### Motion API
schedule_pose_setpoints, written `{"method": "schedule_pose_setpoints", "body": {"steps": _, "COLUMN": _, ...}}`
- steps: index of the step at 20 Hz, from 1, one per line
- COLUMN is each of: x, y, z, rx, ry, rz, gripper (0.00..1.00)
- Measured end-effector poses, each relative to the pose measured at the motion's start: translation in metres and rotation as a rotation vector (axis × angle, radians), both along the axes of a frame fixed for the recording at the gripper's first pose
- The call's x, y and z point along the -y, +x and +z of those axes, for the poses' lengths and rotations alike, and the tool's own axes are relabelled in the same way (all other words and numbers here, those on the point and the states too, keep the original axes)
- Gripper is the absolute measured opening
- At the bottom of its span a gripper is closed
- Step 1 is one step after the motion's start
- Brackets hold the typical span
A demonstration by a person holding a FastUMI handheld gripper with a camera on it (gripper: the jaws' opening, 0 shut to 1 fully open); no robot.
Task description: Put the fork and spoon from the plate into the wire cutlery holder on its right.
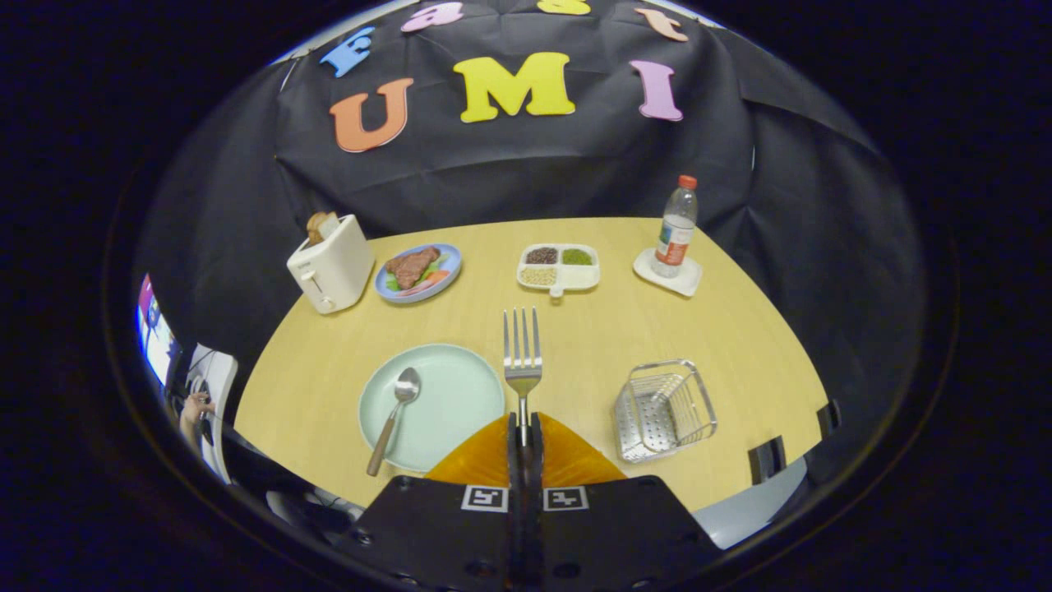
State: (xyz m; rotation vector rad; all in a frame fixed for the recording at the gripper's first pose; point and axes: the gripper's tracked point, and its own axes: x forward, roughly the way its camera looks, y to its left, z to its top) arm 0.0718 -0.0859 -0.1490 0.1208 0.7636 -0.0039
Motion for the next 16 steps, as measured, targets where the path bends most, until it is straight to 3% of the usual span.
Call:
{"method": "schedule_pose_setpoints", "body": {"steps": 8, "x": 0.078, "y": -0.013, "z": 0.001, "rx": -0.005, "ry": -0.02, "rz": -0.067, "gripper": 0.01}}
{"method": "schedule_pose_setpoints", "body": {"steps": 16, "x": 0.103, "y": -0.012, "z": -0.04, "rx": -0.087, "ry": 0.015, "rz": -0.078, "gripper": 0.03}}
